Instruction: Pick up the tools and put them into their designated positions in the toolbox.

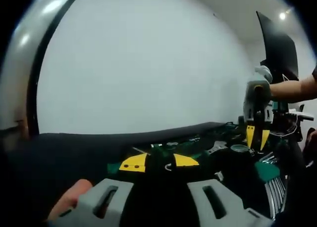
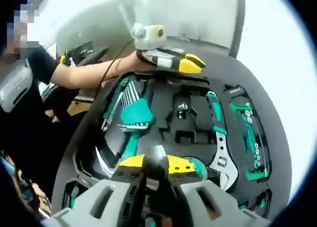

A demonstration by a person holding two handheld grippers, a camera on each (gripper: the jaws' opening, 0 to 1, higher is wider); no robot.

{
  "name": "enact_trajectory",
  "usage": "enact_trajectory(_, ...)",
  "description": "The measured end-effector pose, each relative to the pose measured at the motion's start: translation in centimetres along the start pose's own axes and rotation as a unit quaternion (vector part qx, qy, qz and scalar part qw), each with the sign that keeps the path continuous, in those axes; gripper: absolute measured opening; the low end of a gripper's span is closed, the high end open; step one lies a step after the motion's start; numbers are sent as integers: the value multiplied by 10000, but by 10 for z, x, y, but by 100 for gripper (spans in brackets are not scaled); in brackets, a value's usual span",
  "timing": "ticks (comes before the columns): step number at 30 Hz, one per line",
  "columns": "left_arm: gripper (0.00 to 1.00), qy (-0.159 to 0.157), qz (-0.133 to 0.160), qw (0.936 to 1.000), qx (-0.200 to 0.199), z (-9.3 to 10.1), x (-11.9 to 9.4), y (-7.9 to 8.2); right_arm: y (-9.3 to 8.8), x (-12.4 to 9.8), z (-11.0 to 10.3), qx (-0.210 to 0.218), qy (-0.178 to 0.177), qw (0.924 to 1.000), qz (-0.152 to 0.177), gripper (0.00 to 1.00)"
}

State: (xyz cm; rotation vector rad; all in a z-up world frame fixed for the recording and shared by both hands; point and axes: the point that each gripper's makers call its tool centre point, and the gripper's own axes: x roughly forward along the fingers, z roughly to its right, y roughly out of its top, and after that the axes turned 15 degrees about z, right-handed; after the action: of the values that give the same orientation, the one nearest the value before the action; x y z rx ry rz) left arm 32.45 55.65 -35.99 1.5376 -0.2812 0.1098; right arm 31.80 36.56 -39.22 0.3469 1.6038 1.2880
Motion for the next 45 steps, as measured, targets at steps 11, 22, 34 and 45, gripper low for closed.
enact_trajectory(11, 16, -46, -2, 10000, 31, 3, 0, 0, -5, 7, -2, -273, 298, 9985, 359, 16)
enact_trajectory(22, 16, -65, 8, 10000, 47, 7, -1, 1, 1, -3, 0, -27, 253, 9991, 339, 8)
enact_trajectory(34, 16, -84, -17, 9999, 99, 5, 0, 1, 8, 3, -18, -870, 657, 9889, -1010, 7)
enact_trajectory(45, 15, -95, 49, 9999, 79, 5, 0, 3, 10, 13, -6, -747, 180, 9956, -539, 14)
